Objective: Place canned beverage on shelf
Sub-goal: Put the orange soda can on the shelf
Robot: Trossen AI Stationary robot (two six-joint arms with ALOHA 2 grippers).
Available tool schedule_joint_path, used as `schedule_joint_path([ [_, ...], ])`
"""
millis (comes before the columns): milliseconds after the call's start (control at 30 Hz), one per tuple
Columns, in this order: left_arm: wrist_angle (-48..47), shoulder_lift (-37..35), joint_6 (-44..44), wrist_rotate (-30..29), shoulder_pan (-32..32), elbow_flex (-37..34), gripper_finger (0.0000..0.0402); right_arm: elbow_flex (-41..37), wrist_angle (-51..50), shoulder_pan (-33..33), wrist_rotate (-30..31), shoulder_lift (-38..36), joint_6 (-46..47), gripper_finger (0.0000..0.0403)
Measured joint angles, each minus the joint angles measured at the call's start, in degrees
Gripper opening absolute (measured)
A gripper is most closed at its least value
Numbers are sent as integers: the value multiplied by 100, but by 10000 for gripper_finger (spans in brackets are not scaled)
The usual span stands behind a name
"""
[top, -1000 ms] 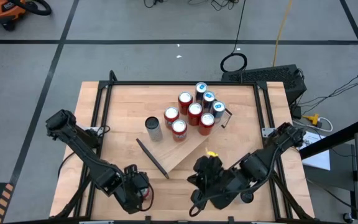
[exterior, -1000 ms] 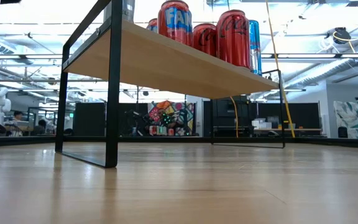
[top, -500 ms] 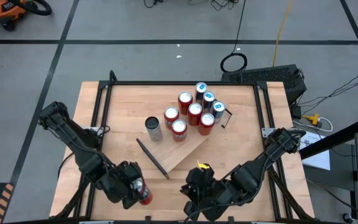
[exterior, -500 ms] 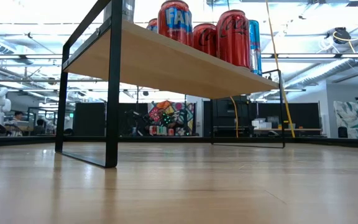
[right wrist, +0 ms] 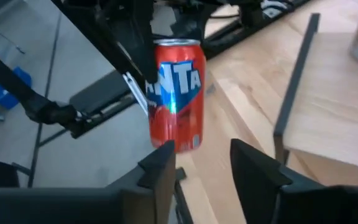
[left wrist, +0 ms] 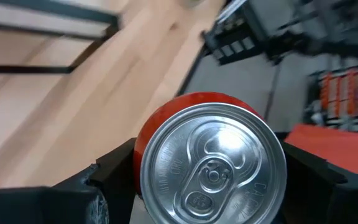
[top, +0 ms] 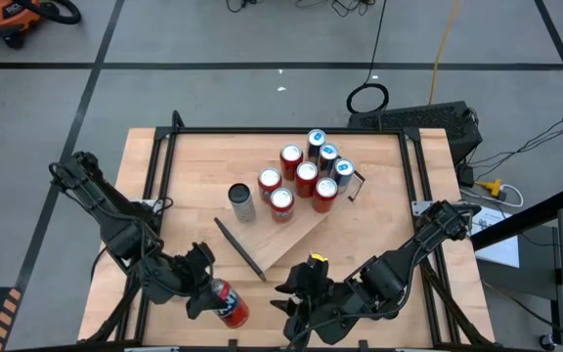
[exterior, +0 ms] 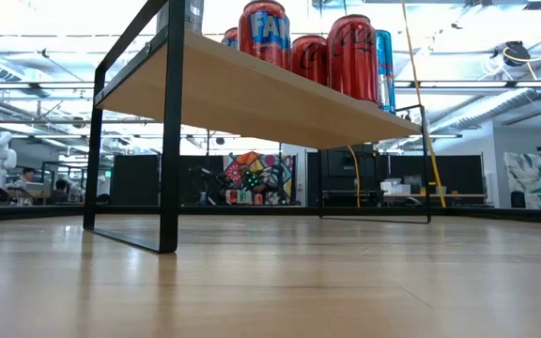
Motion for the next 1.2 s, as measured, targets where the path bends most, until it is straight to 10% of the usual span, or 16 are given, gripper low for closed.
schedule_joint_path([
  [1200,1957,2,897,-1055,745,9,290,-7,673,-181,836,-2,-1591,379],
])
